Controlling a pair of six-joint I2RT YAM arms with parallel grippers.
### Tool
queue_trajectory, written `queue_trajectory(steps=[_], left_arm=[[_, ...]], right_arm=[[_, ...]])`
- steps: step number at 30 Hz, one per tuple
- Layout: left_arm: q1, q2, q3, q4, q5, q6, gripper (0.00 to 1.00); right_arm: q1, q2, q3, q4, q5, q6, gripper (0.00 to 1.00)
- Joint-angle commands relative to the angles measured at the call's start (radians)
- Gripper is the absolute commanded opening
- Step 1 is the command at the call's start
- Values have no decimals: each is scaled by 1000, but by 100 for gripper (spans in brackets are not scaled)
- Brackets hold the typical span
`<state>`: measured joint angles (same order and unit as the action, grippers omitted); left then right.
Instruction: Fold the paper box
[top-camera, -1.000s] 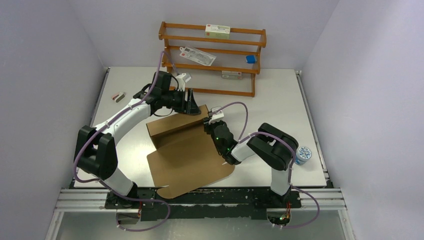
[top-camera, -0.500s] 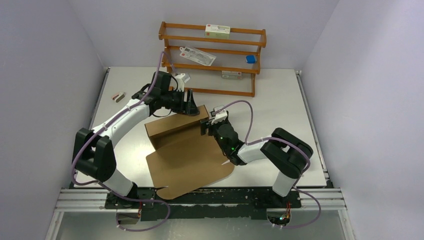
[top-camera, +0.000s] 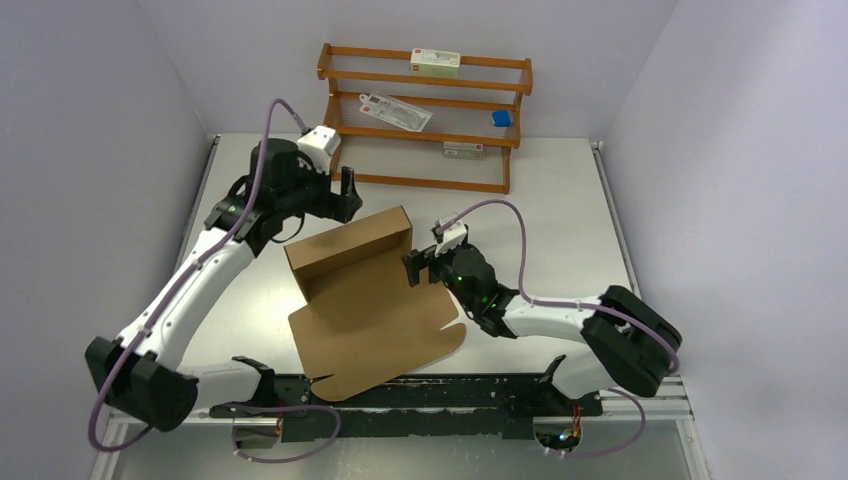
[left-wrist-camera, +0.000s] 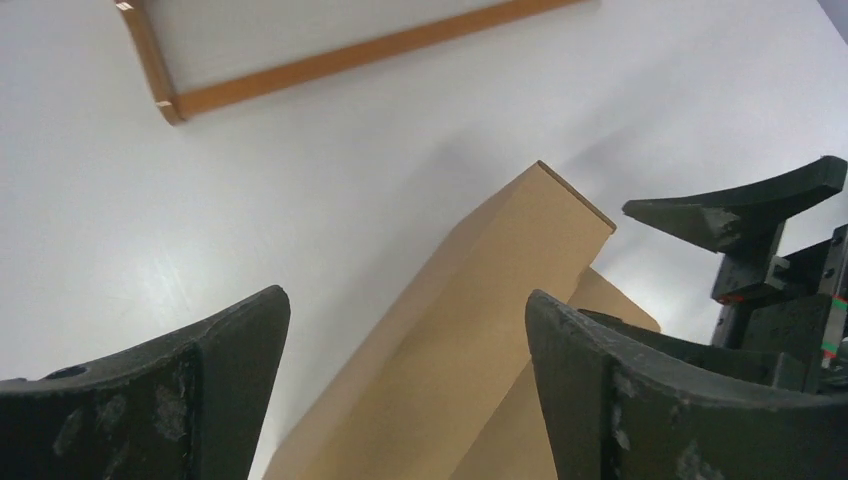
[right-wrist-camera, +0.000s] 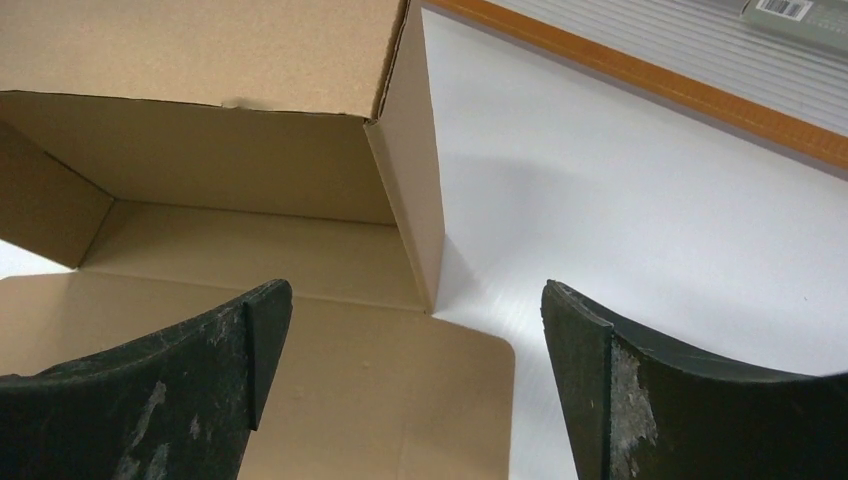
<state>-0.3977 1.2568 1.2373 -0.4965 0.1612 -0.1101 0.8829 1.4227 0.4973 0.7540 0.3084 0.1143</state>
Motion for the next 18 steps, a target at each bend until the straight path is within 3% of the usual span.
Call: queue_trajectory(steps=[1, 9, 14, 18], left_arm=[[-54, -79, -35, -1, -99, 96, 93], [-461, -140, -63, -52, -550, 287, 94], [-695, -10, -51, -105, -933, 323, 90], [-811, 114, -34, -135, -1196, 302, 88]], right_arm=[[-7, -100, 0, -210, -3, 50, 100], [-5, -355, -93, -370, 94, 178, 100], [-5, -485, -153, -389, 137, 191, 100], [-6, -542, -192, -378, 159, 192, 100]])
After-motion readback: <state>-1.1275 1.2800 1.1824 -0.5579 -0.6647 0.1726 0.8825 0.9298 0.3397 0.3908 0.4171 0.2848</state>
